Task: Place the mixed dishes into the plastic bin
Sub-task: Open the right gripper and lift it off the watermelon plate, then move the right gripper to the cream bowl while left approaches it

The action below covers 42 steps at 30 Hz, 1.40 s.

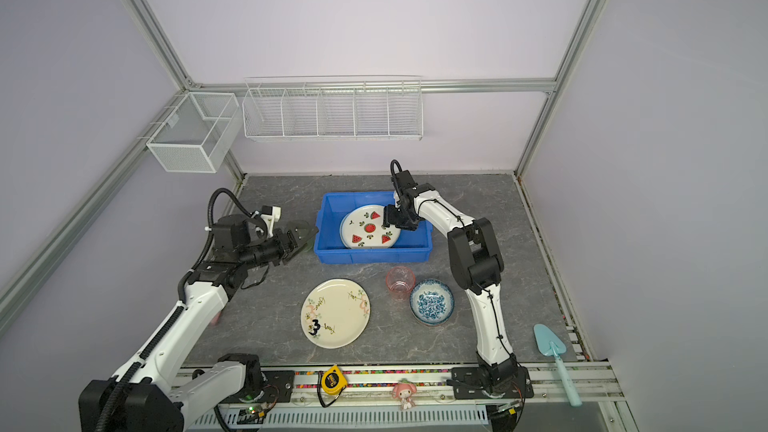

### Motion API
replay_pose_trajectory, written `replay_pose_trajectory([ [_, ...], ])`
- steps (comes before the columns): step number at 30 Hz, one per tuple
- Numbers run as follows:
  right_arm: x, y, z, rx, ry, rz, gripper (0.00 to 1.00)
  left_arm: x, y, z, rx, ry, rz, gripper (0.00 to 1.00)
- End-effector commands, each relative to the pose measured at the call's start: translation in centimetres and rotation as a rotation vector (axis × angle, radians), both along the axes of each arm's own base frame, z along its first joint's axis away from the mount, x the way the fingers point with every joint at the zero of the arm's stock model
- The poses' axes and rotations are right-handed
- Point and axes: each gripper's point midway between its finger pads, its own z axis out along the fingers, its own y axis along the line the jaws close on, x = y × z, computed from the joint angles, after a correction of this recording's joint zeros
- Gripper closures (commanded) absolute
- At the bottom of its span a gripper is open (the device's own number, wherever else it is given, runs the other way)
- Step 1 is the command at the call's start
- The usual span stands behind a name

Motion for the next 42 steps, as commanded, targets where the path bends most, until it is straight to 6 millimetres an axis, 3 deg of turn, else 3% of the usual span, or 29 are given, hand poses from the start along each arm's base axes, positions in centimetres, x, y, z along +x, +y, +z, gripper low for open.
replay_pose_trajectory([
  [1, 0.4, 0.4, 3.5, 0.006, -0.081, 0.022, 0.32, -0.3, 0.7, -0.7, 0.052, 0.004, 0.019, 0.08],
  [10, -0.3, -0.3, 7.0, 0.0, -0.146, 0.037, 0.3, -1.3, 1.9, -1.4, 0.144, 0.05, 0.059, 0.05],
  [19, -3.0, 0.0, 11.8, -0.018, -0.222, 0.106, 0.21, -4.0, 5.6, -3.7, 0.35, 0.232, 0.183, 0.01],
  [22, -5.0, 0.8, 13.4, -0.04, -0.252, 0.163, 0.03, -5.4, 6.7, -4.7, 0.406, 0.298, 0.216, 0.01],
  [23, -5.8, 1.2, 13.9, -0.042, -0.259, 0.188, 0.12, -6.0, 7.2, -5.1, 0.429, 0.326, 0.226, 0.01],
  [28, -10.3, 3.4, 15.5, -0.024, -0.262, 0.32, 0.12, -8.4, 8.5, -6.2, 0.482, 0.415, 0.267, 0.01],
  [33, -15.4, 6.0, 16.1, 0.102, -0.22, 0.455, 0.12, -10.3, 8.7, -7.5, 0.446, 0.472, 0.314, 0.01],
  [38, -19.4, 7.5, 15.3, 0.146, -0.173, 0.555, 0.11, -12.0, 8.5, -9.3, 0.397, 0.524, 0.337, 0.01],
  [42, -21.1, 7.9, 13.8, 0.154, -0.133, 0.578, 0.11, -13.0, 8.3, -10.3, 0.36, 0.539, 0.35, 0.01],
])
